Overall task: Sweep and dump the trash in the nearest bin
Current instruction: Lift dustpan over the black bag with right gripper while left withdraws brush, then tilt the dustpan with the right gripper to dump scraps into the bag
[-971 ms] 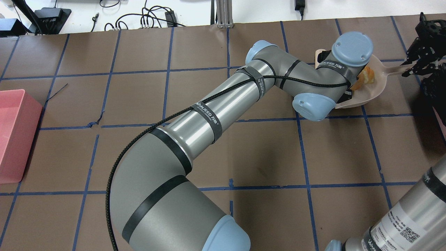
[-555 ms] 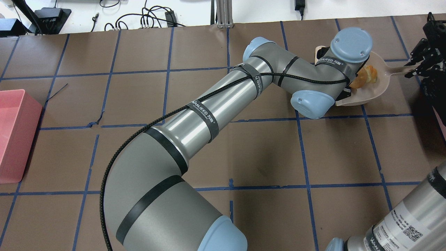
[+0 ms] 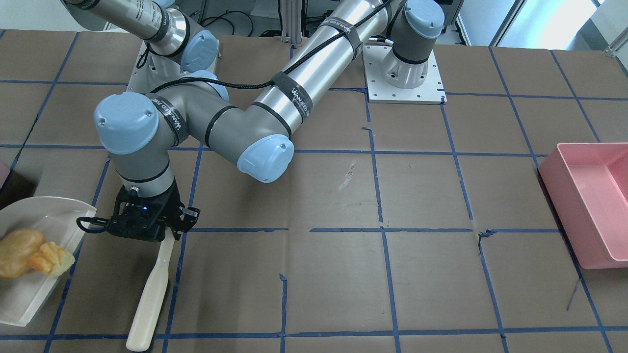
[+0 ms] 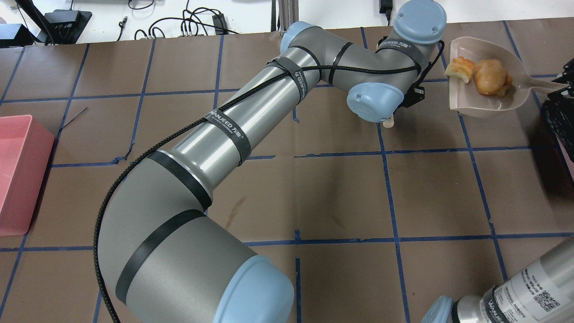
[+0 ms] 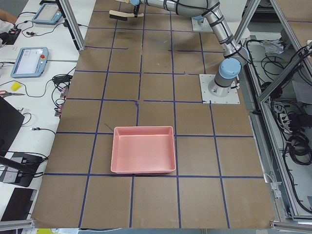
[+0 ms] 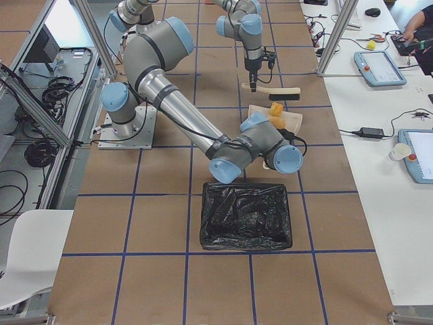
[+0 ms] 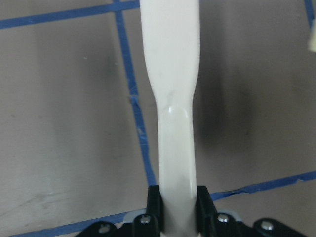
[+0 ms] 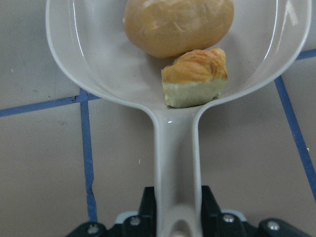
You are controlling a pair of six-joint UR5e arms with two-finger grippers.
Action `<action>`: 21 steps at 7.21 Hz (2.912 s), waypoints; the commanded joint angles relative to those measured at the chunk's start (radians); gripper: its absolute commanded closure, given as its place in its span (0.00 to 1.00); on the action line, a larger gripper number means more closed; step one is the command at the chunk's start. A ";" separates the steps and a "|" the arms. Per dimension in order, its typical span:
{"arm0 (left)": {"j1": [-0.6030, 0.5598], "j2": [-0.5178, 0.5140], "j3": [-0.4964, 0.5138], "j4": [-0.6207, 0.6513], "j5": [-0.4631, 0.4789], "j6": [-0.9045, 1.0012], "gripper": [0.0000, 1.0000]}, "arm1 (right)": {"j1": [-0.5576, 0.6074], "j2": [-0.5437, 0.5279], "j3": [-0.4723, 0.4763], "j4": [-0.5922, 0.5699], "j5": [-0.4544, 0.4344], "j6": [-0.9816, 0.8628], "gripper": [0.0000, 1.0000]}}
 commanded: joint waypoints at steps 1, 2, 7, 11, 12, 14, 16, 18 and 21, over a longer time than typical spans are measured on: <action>0.078 0.060 -0.081 -0.025 0.019 0.007 0.99 | -0.185 -0.055 -0.001 0.155 -0.002 0.018 1.00; 0.110 0.124 -0.165 -0.032 0.044 0.007 0.99 | -0.277 -0.057 -0.003 0.180 -0.021 0.018 1.00; 0.119 0.592 -0.852 0.089 0.042 -0.064 0.99 | -0.414 -0.032 -0.234 0.089 -0.306 0.020 1.00; 0.042 0.656 -1.100 0.285 0.044 -0.131 0.99 | -0.405 -0.005 -0.228 -0.169 -0.462 -0.009 1.00; 0.011 0.654 -1.100 0.285 0.045 -0.118 0.99 | -0.401 -0.005 -0.227 -0.195 -0.508 -0.026 1.00; 0.000 0.675 -1.115 0.285 0.049 -0.009 0.99 | -0.332 -0.003 -0.228 -0.243 -0.621 -0.052 1.00; 0.000 0.682 -1.117 0.284 0.044 0.021 0.99 | -0.293 -0.006 -0.228 -0.260 -0.682 -0.077 1.00; 0.010 0.689 -1.172 0.308 0.045 -0.019 0.99 | -0.235 -0.011 -0.228 -0.269 -0.798 -0.080 1.00; 0.003 0.686 -1.167 0.340 0.038 -0.084 0.99 | -0.213 -0.037 -0.225 -0.264 -0.806 -0.080 1.00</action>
